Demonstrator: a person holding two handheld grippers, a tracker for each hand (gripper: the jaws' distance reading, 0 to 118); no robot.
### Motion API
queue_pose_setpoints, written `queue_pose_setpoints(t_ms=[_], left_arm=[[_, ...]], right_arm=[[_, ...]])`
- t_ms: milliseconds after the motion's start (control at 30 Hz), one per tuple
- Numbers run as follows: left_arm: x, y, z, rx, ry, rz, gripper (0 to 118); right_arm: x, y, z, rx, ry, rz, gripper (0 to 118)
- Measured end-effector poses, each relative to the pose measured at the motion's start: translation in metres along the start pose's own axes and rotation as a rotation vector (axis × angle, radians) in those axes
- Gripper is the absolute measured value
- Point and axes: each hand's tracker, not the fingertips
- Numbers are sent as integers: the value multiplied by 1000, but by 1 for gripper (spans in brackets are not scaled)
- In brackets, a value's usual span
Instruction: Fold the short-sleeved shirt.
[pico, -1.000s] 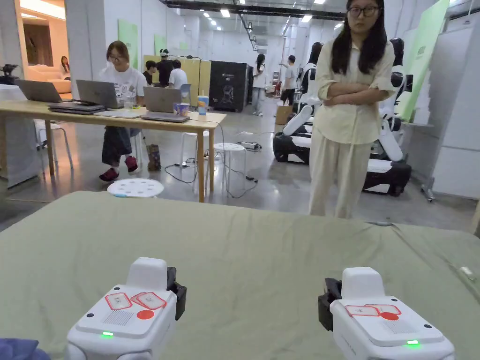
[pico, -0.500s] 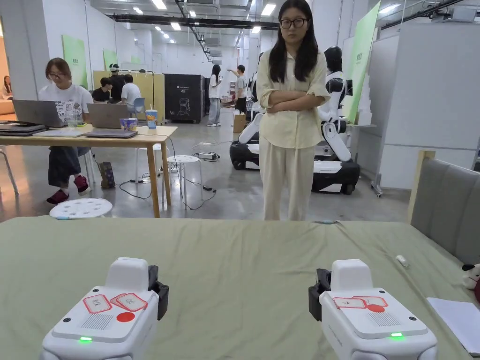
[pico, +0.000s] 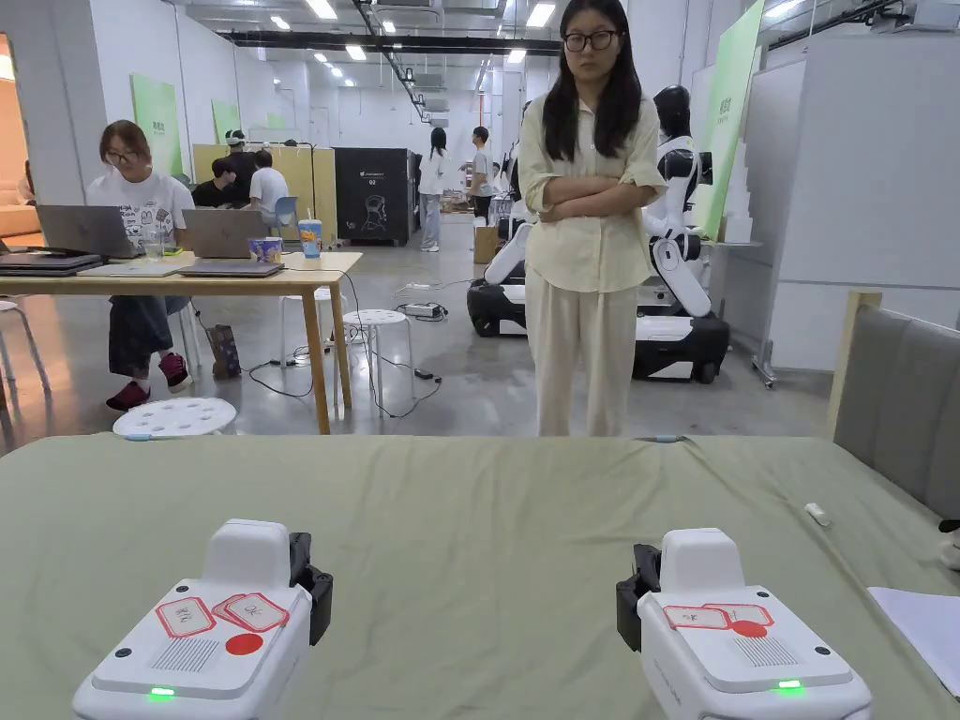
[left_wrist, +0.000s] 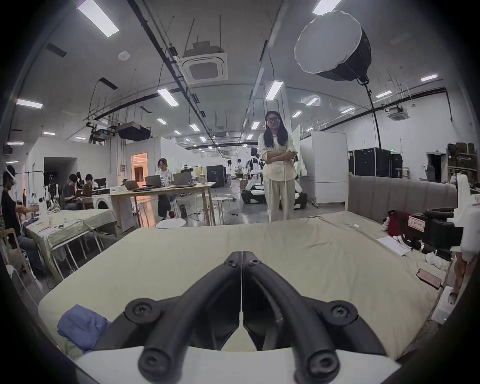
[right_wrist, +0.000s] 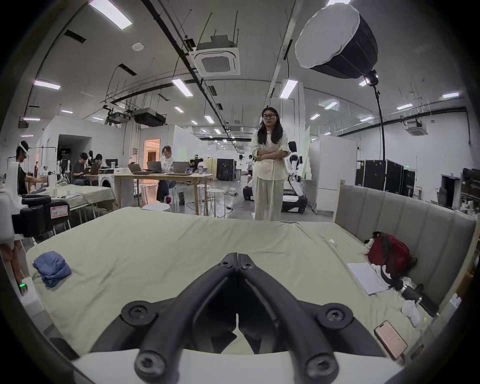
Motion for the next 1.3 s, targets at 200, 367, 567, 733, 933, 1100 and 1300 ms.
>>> queue_pose_setpoints(t_ms=[200, 367, 567, 733, 933, 1100, 1300], left_arm=[[-2, -2, 2, 7, 2, 0, 28], [-2, -1, 6, 19, 1, 7, 57], [-4, -3, 6, 28, -5, 3, 118], [-4, -3, 8, 29, 1, 6, 118], [-6, -5, 7, 33, 6, 8, 118], [-7, -5, 6, 30, 3, 6, 118], [-9, -6, 4, 33, 9, 2, 118]], right_arm=[[0, 0, 0, 12, -14, 0, 13], [-3, -1, 0, 13, -10, 10, 69], [-7, -1, 0, 31, -7, 29, 118], [-8, -1, 0, 30, -26, 33, 118], [-9, -2, -2, 29, -20, 26, 118], [-10, -3, -1, 26, -20, 28, 118], [-9, -6, -4, 23, -17, 27, 118]])
